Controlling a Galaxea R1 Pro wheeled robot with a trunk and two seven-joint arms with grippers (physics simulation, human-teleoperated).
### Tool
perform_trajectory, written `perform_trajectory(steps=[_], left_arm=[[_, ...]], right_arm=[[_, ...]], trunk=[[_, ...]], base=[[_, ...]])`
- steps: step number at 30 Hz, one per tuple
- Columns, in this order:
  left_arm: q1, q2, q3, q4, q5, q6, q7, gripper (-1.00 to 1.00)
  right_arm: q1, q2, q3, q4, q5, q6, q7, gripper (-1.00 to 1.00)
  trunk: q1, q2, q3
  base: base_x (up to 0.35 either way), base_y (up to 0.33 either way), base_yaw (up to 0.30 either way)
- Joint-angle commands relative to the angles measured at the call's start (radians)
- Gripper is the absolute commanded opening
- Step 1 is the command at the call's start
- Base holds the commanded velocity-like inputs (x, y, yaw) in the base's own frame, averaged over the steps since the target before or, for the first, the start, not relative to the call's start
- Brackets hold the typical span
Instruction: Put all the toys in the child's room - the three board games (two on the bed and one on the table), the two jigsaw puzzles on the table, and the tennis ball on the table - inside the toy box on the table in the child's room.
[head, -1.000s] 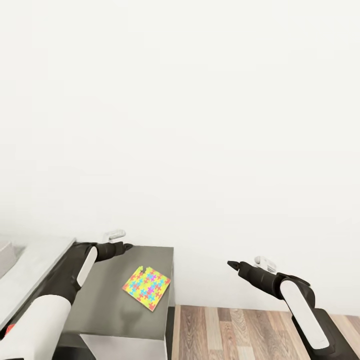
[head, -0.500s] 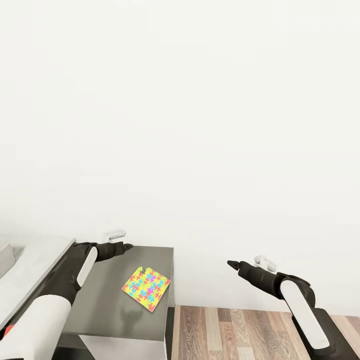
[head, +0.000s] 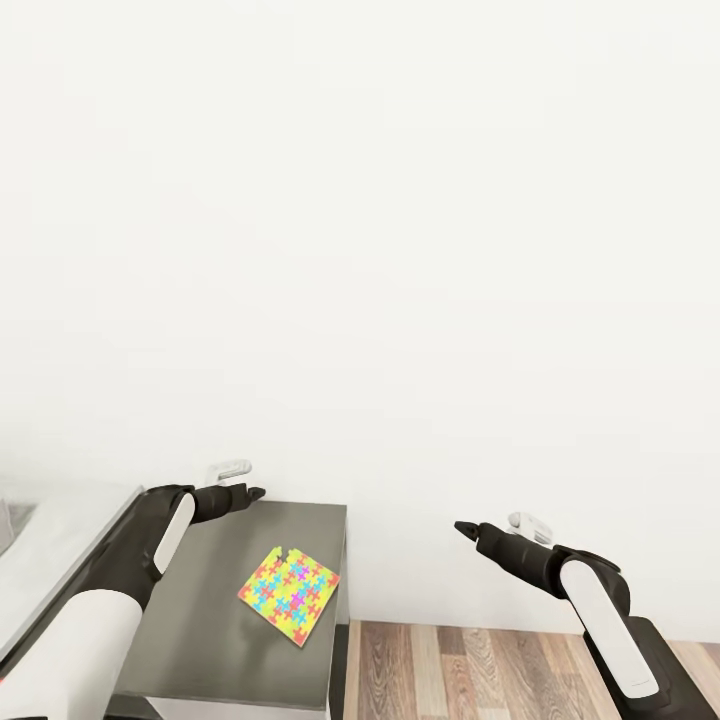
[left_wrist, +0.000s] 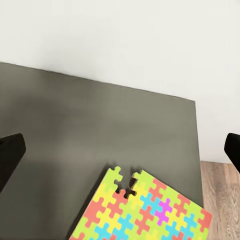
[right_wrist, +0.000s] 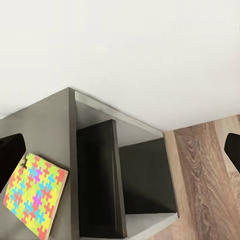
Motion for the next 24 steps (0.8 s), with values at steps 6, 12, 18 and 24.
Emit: perform_trajectory(steps=[6,12,18,24], left_arm=[[-0.001,0.0,0.002,-0.001,0.0,0.006,-0.004,1.0],[-0.001,0.0,0.002,-0.001,-0.001,0.007,-0.004,1.0],[-0.001,0.0,0.002,-0.001,-0.001,0.007,-0.004,1.0],[-0.001,0.0,0.002,-0.001,-0.001,0.007,-0.004,1.0]], right_arm=[[-0.001,-0.001,0.002,0.002,-0.011,0.001,-0.01,1.0],[-0.001,-0.001,0.0,0.003,-0.01,0.002,-0.01,1.0],[-0.002,-0.001,0.0,0.014,-0.009,0.002,-0.01,1.0],[-0.003,-0.001,0.0,0.016,-0.009,0.002,-0.01,1.0]], trunk=[[0.001,-0.002,-0.01],[0.001,-0.002,-0.02],[0.001,-0.002,-0.03],[0.001,-0.002,-0.039]], base=[[0.015,0.0,0.0],[0.001,0.0,0.0],[0.0,0.0,0.0],[0.0,0.0,0.0]])
